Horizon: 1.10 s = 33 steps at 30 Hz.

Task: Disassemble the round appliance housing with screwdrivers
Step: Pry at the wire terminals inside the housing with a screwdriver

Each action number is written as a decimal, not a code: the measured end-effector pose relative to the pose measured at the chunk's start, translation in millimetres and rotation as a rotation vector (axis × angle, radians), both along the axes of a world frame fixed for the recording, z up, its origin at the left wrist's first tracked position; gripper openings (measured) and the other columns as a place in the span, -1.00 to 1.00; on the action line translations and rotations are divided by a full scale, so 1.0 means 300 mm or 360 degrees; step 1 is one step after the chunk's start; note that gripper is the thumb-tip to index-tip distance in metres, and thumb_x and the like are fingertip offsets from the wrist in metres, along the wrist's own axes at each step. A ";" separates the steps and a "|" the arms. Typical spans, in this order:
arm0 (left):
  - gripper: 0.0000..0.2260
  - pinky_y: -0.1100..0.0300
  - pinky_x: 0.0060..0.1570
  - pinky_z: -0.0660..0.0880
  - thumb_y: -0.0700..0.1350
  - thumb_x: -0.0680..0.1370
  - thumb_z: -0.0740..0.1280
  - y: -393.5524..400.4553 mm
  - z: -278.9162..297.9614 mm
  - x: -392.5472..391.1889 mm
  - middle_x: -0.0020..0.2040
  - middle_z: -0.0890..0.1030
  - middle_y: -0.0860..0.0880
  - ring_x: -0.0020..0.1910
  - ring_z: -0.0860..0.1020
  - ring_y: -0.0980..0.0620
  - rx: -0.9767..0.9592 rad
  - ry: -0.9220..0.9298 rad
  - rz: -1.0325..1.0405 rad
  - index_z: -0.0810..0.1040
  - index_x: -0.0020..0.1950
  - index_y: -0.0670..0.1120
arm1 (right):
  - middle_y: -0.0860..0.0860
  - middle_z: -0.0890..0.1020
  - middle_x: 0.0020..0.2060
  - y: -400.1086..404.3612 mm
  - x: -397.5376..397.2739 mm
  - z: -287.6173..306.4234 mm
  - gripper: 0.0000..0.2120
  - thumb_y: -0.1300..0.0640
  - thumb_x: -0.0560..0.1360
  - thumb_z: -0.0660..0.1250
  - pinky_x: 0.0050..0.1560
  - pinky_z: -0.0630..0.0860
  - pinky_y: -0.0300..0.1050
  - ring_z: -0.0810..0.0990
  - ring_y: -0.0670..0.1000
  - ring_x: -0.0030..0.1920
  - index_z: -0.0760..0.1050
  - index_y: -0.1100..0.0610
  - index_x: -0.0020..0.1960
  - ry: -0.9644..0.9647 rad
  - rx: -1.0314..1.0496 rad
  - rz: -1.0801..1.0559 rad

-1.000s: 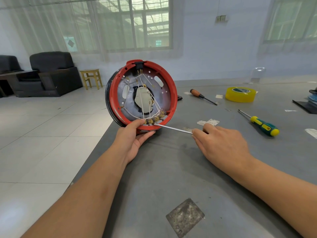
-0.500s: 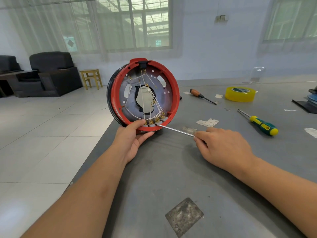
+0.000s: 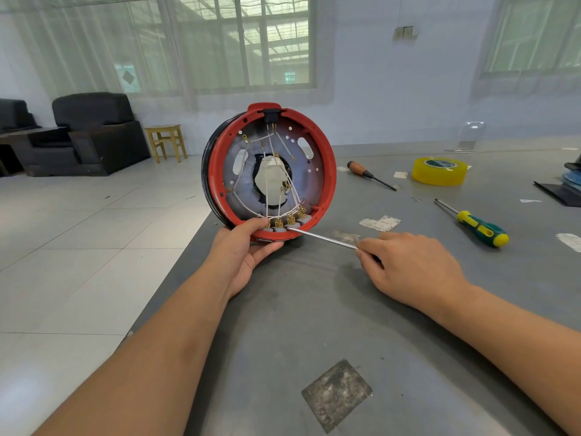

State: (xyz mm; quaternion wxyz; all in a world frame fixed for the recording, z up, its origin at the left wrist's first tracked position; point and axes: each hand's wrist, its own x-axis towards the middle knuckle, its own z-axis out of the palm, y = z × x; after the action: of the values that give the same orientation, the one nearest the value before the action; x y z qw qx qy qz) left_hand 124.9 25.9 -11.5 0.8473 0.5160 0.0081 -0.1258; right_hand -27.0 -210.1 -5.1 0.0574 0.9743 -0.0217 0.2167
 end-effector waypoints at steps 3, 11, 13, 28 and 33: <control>-0.73 -0.04 -0.19 0.72 -0.31 0.60 0.43 -0.007 0.003 -0.004 -0.17 0.76 -0.20 -0.08 0.77 -0.25 0.0006 0.0000 -0.0003 0.53 0.28 -0.29 | -0.09 0.55 -0.17 -0.002 -0.004 0.001 -0.59 -0.23 0.65 -0.07 -0.27 0.57 -0.03 0.61 0.08 -0.17 0.51 -0.13 0.10 0.0000 0.0006 -0.0007; -0.84 0.02 -0.24 0.72 -0.31 0.61 0.41 -0.004 0.018 -0.021 -0.12 0.75 -0.25 0.00 0.75 -0.26 -0.0083 0.0060 0.0007 0.58 0.18 -0.30 | -0.10 0.56 -0.20 0.016 0.001 -0.007 -0.59 -0.23 0.65 -0.05 -0.26 0.56 -0.02 0.60 0.08 -0.17 0.53 -0.10 0.07 0.0002 0.0101 0.0001; -0.88 0.00 -0.20 0.73 -0.31 0.61 0.41 -0.004 0.018 -0.025 -0.12 0.75 -0.24 0.01 0.75 -0.25 -0.0084 0.0059 0.0013 0.59 0.14 -0.29 | -0.10 0.56 -0.21 0.024 0.001 -0.015 -0.60 -0.23 0.66 -0.03 -0.25 0.57 -0.01 0.60 0.08 -0.17 0.52 -0.08 0.06 0.0013 0.0160 -0.0006; -0.92 0.03 -0.27 0.72 -0.30 0.60 0.42 -0.049 0.024 -0.061 -0.21 0.75 -0.21 -0.23 0.77 -0.12 -0.0321 0.0111 0.0102 0.59 0.07 -0.29 | -0.06 0.56 -0.26 0.058 -0.005 -0.019 -0.63 -0.21 0.67 0.02 -0.20 0.58 0.04 0.59 0.15 -0.16 0.45 -0.02 -0.07 -0.0046 0.0345 -0.0107; -0.58 0.02 -0.26 0.71 -0.28 0.57 0.48 -0.049 0.021 -0.059 0.06 0.74 -0.26 -0.09 0.77 -0.19 -0.0335 0.0095 0.0155 0.46 0.40 -0.25 | -0.08 0.56 -0.19 0.048 -0.012 -0.005 -0.62 -0.23 0.67 -0.02 -0.18 0.59 0.04 0.61 0.14 -0.13 0.50 -0.08 0.04 -0.0016 0.0249 -0.0111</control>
State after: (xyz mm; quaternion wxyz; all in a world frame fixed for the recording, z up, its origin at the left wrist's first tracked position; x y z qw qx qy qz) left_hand 107.2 11.3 -5.3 0.9013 0.4191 0.0451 -0.0999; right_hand -30.5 -195.8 -6.7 -0.0115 0.9733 -0.0729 0.2172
